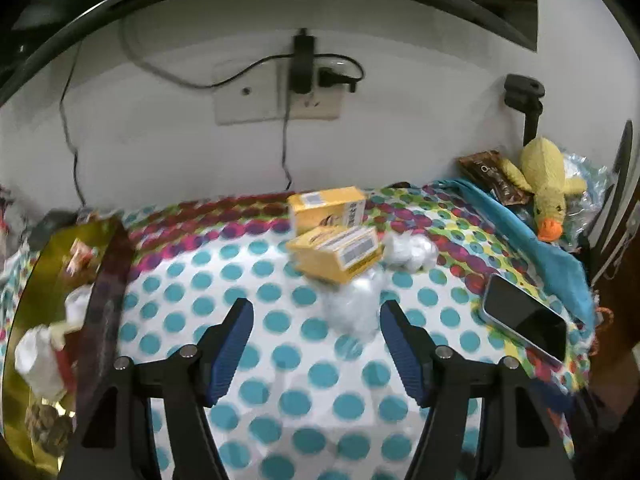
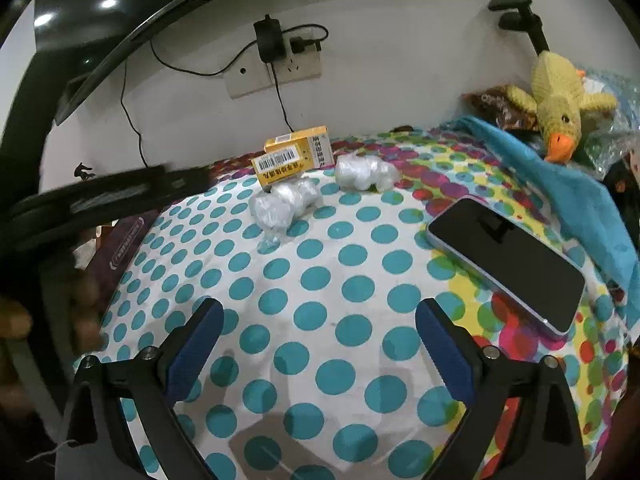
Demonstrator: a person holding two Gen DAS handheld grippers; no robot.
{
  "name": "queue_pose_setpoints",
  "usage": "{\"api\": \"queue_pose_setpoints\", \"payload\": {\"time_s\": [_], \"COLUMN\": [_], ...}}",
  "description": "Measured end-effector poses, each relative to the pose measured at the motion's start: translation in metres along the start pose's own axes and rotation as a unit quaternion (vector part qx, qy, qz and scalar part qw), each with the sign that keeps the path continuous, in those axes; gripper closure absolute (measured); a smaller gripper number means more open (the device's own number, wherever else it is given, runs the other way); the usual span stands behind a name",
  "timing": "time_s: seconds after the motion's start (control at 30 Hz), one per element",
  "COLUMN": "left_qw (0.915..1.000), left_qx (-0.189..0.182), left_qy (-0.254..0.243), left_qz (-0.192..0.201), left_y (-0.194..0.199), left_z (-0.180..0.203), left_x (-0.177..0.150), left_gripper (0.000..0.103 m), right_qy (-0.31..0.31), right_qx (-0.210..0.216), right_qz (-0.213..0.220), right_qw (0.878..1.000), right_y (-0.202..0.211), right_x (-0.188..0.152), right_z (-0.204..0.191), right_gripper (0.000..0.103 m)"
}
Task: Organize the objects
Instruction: 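Move both open tools toward the yellow boxes and plastic bundles, then grasp a yellow medicine box with the left tool while the right tool grasps a clear plastic bundle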
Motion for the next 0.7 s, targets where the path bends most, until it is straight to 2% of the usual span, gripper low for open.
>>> {"api": "queue_pose_setpoints", "payload": {"time_s": [0.3,0.53,0.7], "left_qw": [0.9985,0.9916,0.9860], "left_qx": [-0.009,-0.066,-0.057], "left_qy": [0.049,0.107,0.152], "left_qz": [-0.024,-0.032,-0.038], "left_y": [-0.057,-0.065,-0.071], "left_z": [0.005,-0.003,-0.012], "left_x": [0.019,0.015,0.018], "left_gripper": [0.035,0.035,0.035], "right_qy": [-0.017,-0.042,-0.049], "right_qx": [0.014,0.020,0.036], "right_qz": [-0.005,0.002,-0.003], "right_qw": [1.000,0.999,0.998], "right_y": [0.004,0.004,0.002], "right_x": [-0.004,-0.005,-0.013], "right_z": [0.011,0.029,0.029], "right_gripper": [0.006,0.006,0.006]}}
Point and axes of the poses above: each gripper's, at about its wrist camera, not at the fingertips, and y roughly against the way its jaws point, z to its right, x to its top, the point moved 7 cm from there along -y, roughly the way its jaws point, and after that the axes turned 1 degree about -y, right-handed, at the moved point
